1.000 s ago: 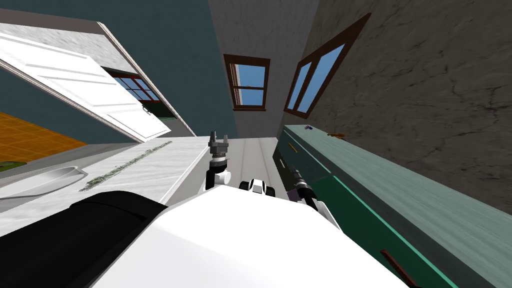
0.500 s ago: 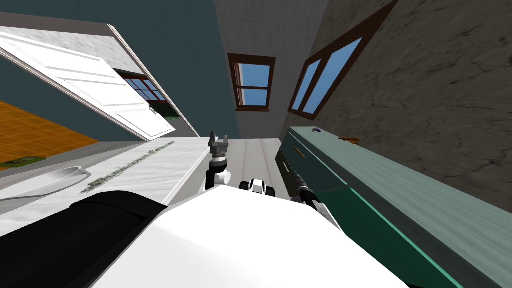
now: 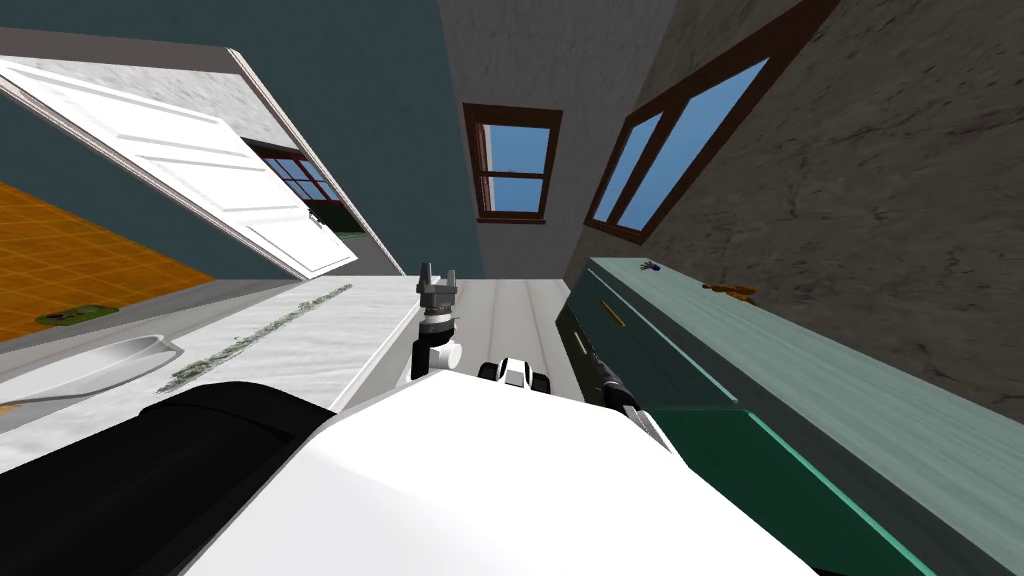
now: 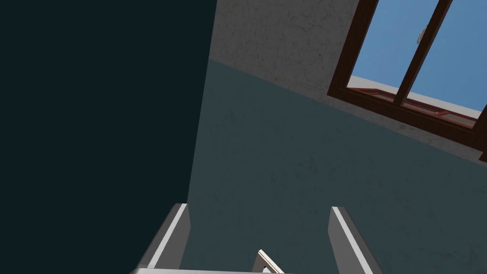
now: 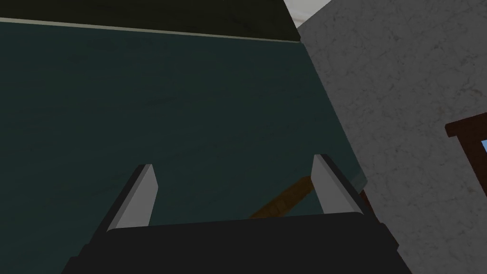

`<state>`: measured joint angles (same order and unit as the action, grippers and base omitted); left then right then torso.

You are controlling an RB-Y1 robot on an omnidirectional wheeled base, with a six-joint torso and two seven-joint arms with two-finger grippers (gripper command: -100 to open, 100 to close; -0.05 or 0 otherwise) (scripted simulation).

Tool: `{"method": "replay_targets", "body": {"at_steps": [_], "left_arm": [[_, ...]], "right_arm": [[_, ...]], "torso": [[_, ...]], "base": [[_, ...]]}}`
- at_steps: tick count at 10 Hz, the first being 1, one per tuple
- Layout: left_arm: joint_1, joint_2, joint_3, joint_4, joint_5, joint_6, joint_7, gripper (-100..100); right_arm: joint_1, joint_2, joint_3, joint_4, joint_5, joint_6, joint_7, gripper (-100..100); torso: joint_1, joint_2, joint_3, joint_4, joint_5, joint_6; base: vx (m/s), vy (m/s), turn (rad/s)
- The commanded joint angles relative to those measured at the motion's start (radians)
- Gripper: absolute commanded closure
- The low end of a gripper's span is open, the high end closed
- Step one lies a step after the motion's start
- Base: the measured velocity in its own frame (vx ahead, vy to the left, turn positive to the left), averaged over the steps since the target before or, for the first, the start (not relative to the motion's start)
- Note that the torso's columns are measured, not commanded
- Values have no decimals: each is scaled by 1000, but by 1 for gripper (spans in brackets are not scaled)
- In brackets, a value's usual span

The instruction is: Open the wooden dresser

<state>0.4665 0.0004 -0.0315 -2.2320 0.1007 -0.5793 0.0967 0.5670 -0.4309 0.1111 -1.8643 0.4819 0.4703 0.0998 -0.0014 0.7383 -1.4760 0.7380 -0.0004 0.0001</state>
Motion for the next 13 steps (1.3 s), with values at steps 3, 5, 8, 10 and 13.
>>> {"method": "replay_targets", "body": {"at_steps": [3, 5, 8, 10, 13], "left_arm": [[0, 0, 0, 0, 0, 0, 0, 0], [0, 0, 0, 0, 0, 0, 0, 0], [0, 0, 0, 0, 0, 0, 0, 0], [0, 0, 0, 0, 0, 0, 0, 0], [0, 0, 0, 0, 0, 0, 0, 0]], "right_arm": [[7, -50, 14, 57, 45, 115, 31, -100], [10, -73, 20, 88, 68, 161, 45, -100], [13, -97, 25, 120, 91, 228, 59, -100], [15, -121, 31, 152, 114, 280, 72, -100], [18, -146, 36, 185, 136, 344, 86, -100]], "torso": [[2, 0, 0, 0, 1, 0], [2, -1, -1, 0, 0, 0], [-1, 2, 1, 1, 0, 0], [2, 0, 0, 0, 0, 0], [2, -2, -1, 0, 1, 0]], "base": [[86, 58, 75], [102, 68, 53], [79, 44, 49], [91, 54, 65], [101, 64, 58]]}}
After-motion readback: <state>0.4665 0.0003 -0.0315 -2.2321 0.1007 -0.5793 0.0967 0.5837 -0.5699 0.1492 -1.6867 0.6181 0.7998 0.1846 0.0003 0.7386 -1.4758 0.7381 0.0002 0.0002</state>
